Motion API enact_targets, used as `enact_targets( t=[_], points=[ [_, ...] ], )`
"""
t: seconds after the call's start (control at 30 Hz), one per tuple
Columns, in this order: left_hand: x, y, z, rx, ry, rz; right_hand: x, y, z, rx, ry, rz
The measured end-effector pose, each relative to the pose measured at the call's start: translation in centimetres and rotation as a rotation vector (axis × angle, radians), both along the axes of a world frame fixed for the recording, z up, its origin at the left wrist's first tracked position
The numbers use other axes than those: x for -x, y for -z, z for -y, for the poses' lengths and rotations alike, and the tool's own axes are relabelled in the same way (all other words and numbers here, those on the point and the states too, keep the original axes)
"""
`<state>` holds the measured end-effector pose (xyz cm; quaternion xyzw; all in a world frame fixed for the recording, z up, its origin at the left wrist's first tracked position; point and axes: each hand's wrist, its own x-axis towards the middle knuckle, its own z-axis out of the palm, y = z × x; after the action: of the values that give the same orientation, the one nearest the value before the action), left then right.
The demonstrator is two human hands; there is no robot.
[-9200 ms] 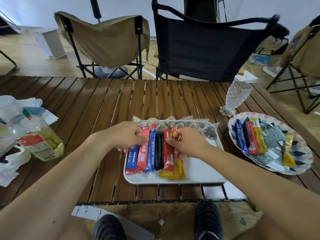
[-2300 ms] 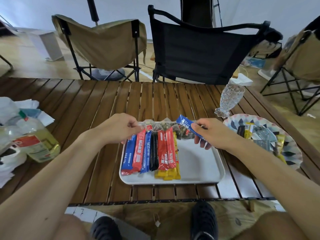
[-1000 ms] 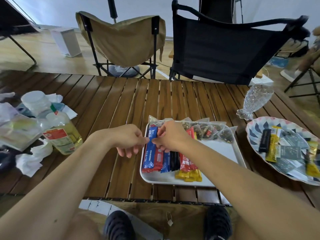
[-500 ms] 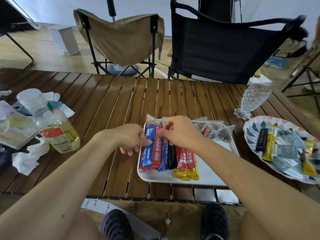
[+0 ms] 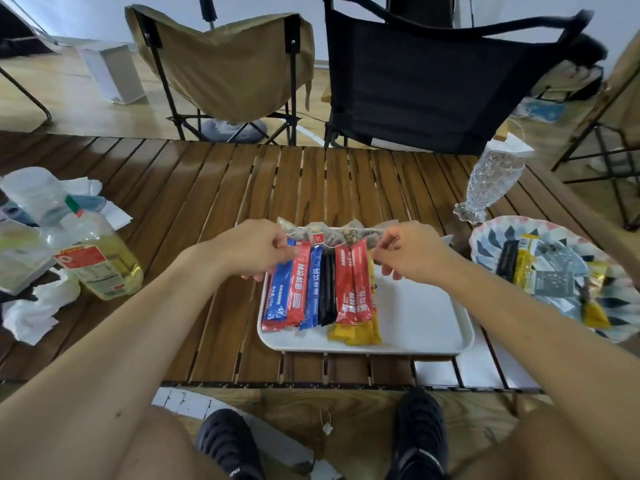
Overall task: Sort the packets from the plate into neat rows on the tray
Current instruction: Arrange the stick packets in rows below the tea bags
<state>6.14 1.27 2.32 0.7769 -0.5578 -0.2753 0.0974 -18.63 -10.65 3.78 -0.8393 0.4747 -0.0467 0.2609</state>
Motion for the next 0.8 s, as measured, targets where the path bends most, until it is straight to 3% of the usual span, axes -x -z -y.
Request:
enact_targets(
  t=[0.23, 0.47, 0.8],
  points=[
    [3.9, -1.4, 2.4, 0.16, 0.021, 0.008, 7.3, 0.0, 3.6, -0.016, 0.149, -0.018],
    [7.6, -1.9, 5.1, 0.183, 0.072, 0.021, 16.0, 1.4, 8.3, 0.237, 0.381, -0.28],
    [8.9, -1.6, 6.3, 0.158, 0.102, 0.021, 15.5, 1.5, 9.0, 0.263, 0.389, -0.498]
  ],
)
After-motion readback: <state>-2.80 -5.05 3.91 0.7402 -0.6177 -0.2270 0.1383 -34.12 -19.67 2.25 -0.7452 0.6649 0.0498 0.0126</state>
